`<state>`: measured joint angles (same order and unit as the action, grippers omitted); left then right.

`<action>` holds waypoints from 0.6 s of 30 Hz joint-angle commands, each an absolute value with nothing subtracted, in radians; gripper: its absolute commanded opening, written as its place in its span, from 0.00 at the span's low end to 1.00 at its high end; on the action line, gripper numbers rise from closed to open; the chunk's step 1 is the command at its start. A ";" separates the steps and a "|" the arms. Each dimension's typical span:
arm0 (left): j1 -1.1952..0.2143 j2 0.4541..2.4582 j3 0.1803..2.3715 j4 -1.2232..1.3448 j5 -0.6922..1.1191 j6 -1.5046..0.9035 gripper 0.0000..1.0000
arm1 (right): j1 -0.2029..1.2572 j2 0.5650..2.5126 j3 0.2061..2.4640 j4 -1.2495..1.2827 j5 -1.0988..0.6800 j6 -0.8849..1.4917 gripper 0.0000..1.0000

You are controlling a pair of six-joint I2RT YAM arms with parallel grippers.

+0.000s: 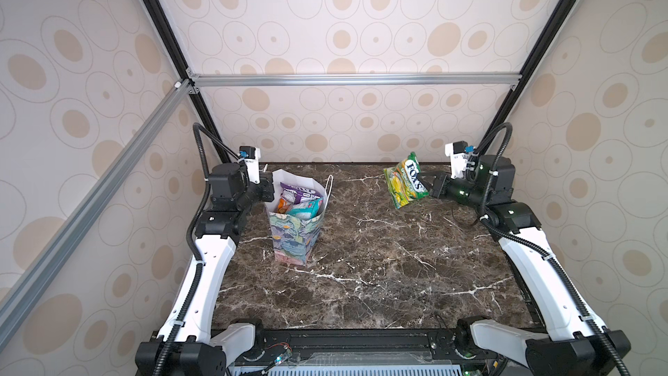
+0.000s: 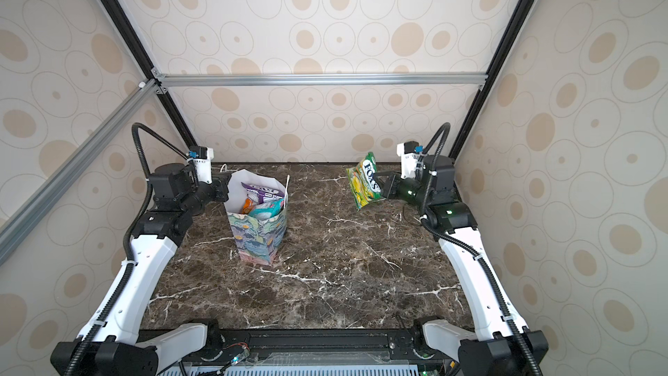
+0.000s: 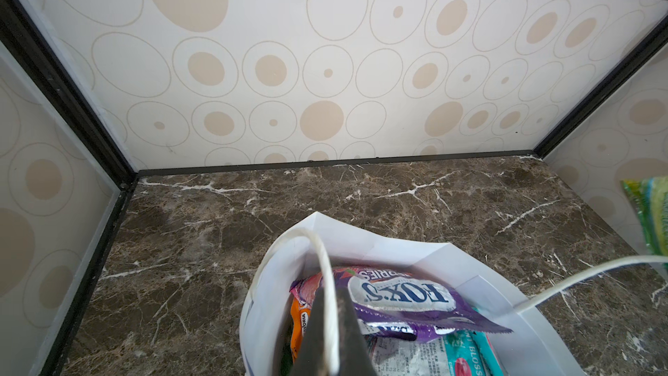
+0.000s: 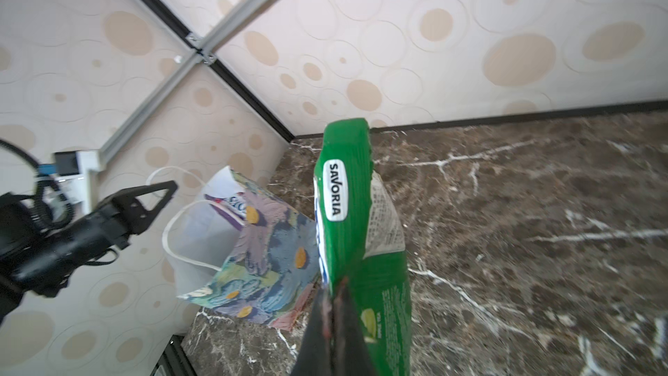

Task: Place the snacks into the paper bag
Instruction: Place the snack in the paper bag.

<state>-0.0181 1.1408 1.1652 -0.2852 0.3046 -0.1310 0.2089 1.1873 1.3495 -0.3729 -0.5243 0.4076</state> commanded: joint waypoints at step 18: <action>-0.019 1.089 1.160 -0.272 0.251 -0.132 0.00 | 0.746 1.673 2.124 -0.430 -0.430 0.202 0.00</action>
<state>-0.0181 1.1118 1.1587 -0.2848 0.2581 -0.1326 0.7261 1.6405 2.0392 -0.4492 -0.4339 0.2371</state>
